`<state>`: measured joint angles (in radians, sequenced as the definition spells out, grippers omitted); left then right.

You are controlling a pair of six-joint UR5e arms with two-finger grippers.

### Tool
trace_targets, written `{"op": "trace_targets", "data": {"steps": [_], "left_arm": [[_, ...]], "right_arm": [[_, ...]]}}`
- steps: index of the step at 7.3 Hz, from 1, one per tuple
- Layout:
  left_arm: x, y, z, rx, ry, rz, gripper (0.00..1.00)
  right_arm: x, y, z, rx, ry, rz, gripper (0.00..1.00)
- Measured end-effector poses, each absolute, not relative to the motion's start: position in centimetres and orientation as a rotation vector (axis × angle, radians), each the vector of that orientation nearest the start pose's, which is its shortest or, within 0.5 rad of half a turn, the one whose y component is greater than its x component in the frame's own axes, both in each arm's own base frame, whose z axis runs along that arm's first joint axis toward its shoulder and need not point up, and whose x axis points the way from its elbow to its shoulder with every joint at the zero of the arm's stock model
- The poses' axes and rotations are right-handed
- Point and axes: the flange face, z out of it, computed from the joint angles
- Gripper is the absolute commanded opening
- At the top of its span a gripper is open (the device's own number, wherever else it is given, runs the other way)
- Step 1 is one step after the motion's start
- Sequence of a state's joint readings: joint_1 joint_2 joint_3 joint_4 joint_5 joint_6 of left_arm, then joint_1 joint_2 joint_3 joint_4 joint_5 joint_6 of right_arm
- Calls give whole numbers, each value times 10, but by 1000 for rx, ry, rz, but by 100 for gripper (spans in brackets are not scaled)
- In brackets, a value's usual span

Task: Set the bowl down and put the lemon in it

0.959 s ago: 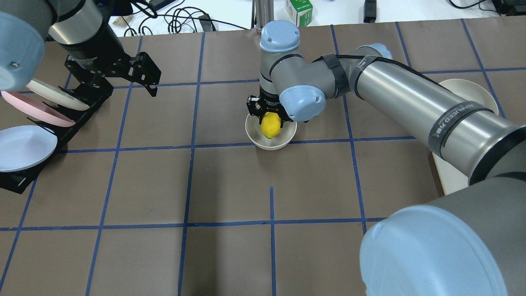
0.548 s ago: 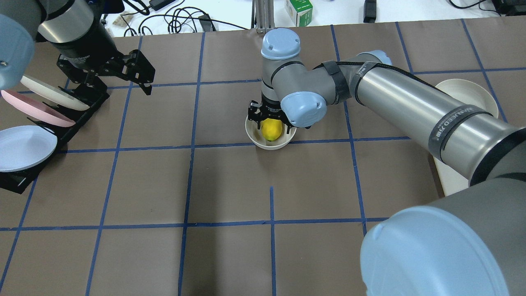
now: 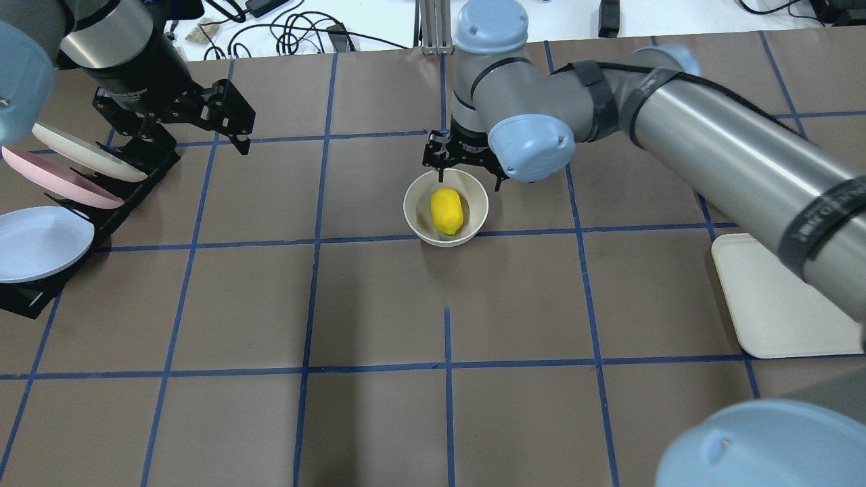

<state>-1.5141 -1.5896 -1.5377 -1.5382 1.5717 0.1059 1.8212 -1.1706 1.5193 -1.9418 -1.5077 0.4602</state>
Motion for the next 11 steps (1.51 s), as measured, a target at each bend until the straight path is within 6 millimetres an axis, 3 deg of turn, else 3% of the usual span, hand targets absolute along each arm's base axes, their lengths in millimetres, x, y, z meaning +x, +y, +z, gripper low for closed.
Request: {"op": "trace_targets", "data": {"steps": [2,4,8,11], "left_arm": [[-104,-511,499,77,3133,-75,100],[-104,-512,499,77,3132,-74,100],[-104,-515,496,79,3136,-68,100],[-104,-515,496,79,3136,-67,100]], "right_arm": [[226,-565,397,346,3059,-23,100],[181,-536,446,363,3073,-7,100],[129,-507,473,204,3104,66,100],[116,-505,477,215,3102,69,100]]}}
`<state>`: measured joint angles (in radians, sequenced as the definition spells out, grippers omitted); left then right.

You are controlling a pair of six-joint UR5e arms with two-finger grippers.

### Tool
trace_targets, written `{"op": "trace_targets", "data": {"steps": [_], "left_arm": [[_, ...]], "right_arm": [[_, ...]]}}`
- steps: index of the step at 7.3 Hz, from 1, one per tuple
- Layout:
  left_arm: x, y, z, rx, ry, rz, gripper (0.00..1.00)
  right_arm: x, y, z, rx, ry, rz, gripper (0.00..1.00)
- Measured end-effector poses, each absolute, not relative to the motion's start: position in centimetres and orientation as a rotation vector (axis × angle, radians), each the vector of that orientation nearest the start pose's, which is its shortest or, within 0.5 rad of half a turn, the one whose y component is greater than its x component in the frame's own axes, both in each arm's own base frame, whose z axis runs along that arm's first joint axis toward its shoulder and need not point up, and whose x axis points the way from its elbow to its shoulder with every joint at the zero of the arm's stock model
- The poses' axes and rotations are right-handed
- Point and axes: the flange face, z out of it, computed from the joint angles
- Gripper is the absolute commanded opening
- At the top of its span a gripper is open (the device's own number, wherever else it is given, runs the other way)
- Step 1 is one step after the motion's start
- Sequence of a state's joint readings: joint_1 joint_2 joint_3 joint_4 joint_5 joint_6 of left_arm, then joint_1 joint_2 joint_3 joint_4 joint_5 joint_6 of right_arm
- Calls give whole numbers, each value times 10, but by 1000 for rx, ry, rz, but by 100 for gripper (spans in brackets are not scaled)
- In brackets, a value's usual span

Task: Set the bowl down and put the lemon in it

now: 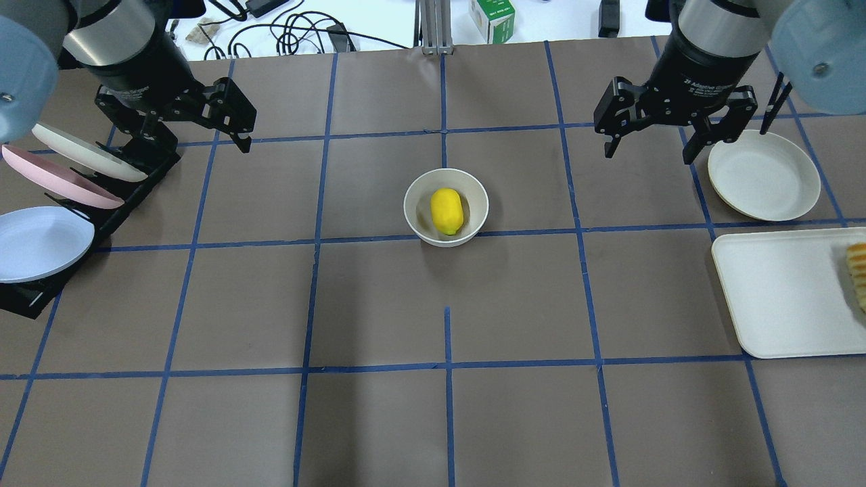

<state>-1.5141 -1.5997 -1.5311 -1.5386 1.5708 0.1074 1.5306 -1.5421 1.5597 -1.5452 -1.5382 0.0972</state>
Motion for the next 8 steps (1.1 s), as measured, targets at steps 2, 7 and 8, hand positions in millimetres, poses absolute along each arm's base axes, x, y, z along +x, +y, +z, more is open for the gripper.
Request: {"op": "trace_targets", "data": {"steps": [2,7,8], "left_arm": [[-105,-515,496,81,3136,-65,100],[-105,-514,494,81,3136,-61,100],[-105,-513,496,81,3136,-64,100]], "right_arm": [[116,-504,477,220,3102,73,100],[115,-502,473,216,3102,102,100],[115,-502,474,214,3102,100,100]]}}
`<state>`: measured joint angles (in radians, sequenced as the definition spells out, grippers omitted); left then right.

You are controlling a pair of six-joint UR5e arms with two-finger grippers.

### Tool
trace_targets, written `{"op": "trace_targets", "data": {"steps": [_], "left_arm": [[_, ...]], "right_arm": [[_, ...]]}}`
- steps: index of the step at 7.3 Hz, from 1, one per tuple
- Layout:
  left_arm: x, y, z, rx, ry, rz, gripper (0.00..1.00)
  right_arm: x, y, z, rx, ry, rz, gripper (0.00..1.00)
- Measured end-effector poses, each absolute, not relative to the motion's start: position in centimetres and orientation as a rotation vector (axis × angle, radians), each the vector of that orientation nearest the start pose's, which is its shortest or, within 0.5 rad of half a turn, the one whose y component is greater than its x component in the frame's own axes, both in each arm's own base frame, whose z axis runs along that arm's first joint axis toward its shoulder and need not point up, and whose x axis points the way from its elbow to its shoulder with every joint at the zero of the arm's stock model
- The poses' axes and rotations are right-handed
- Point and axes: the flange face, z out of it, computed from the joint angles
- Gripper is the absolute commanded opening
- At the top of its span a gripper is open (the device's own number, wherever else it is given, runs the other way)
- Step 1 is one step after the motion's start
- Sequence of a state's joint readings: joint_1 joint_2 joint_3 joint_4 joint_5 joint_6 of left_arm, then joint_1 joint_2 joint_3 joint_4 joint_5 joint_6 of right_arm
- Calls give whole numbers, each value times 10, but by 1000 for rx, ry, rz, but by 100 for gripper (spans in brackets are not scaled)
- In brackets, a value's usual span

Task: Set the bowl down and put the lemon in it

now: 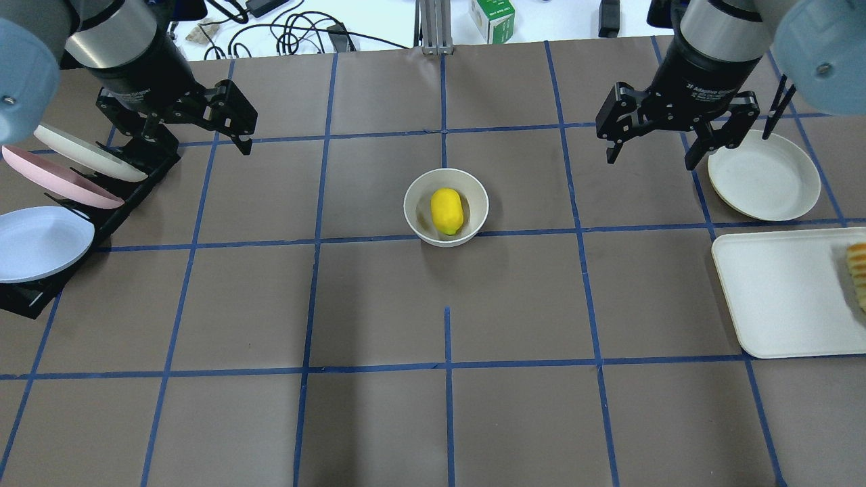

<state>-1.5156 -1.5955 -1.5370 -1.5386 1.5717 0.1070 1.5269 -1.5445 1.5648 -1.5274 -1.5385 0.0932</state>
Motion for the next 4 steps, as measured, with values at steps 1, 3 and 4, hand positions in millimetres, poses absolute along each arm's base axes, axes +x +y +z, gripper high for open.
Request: {"op": "trace_targets", "data": {"steps": [1,3,4], "left_arm": [[-105,-513,496,81,3136,-65,100],[-105,-513,496,81,3135,-66,100],[-105,-512,497,81,3135,-69,100]], "right_arm": [[114,-502,475,213,3103,97,100],[113,-502,477,212,3115,89,100],[113,-501,479,210,3119,86,100]]}}
